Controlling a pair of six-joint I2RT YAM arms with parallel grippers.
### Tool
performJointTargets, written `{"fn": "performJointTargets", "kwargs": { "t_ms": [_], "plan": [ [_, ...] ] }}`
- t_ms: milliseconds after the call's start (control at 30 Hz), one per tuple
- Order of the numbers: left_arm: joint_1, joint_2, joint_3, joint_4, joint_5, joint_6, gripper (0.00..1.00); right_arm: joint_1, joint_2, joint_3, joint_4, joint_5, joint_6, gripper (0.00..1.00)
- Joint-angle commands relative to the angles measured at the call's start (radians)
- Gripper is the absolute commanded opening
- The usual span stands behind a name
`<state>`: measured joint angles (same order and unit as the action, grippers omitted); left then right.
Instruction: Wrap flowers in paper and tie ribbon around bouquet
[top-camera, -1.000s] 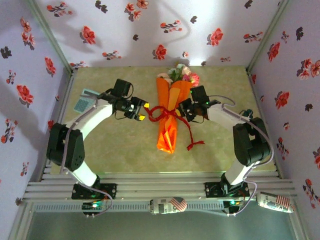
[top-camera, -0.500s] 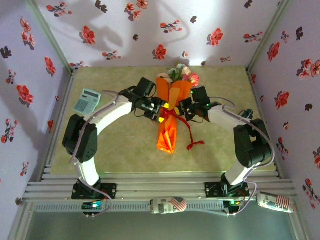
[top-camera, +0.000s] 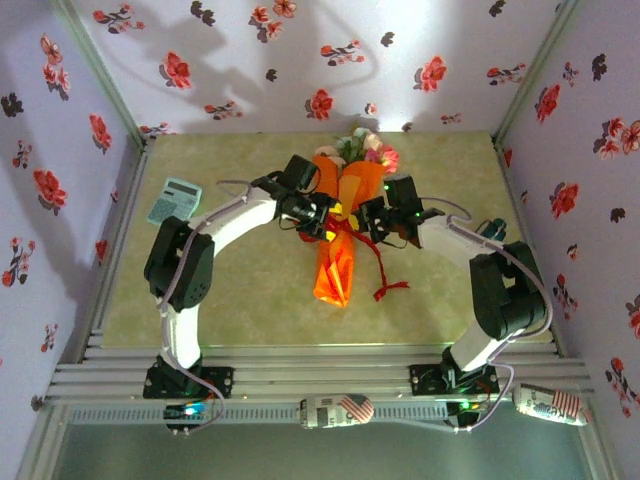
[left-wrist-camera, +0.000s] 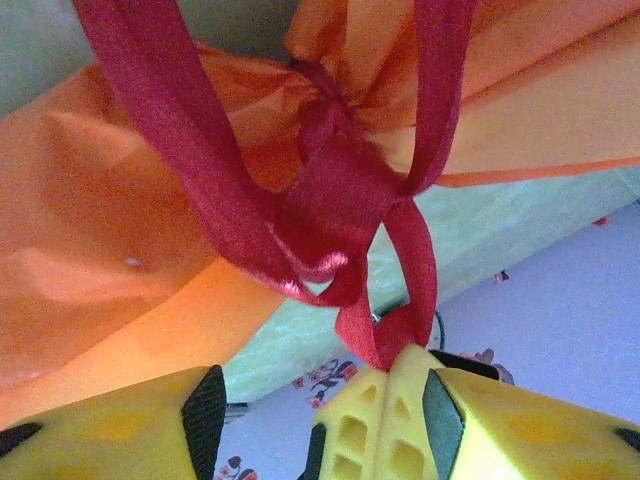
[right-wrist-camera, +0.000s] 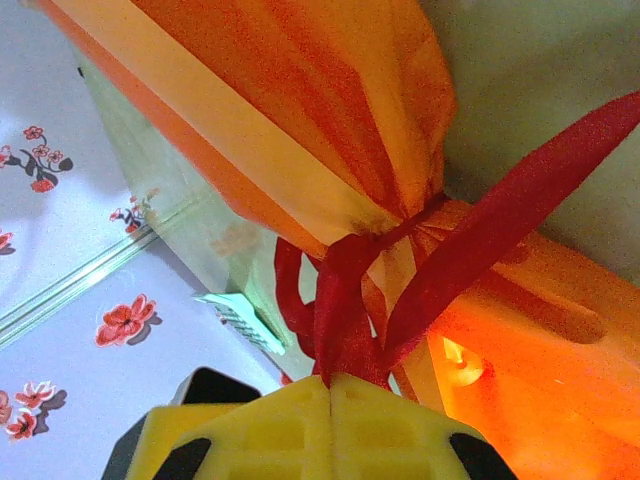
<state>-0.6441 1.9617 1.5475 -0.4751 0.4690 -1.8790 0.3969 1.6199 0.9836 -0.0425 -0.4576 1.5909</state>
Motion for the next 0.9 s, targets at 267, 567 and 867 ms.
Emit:
{"fn": "performJointTargets", "kwargs": {
  "t_ms": [267,567,867],
  "plan": [
    [0.011,0.079,0.067,-0.001,-0.015,-0.013,0.48,-0.004,-0.034,-0.03,0.049,-0.025,0.045,0.0],
    [0.011,0.098,0.069,-0.007,-0.014,0.008,0.37,-0.003,-0.045,-0.057,0.077,-0.026,0.069,0.0],
    [0.011,0.114,0.08,-0.03,-0.013,0.033,0.38,-0.003,-0.048,-0.057,0.081,-0.027,0.072,0.0]
  ]
}}
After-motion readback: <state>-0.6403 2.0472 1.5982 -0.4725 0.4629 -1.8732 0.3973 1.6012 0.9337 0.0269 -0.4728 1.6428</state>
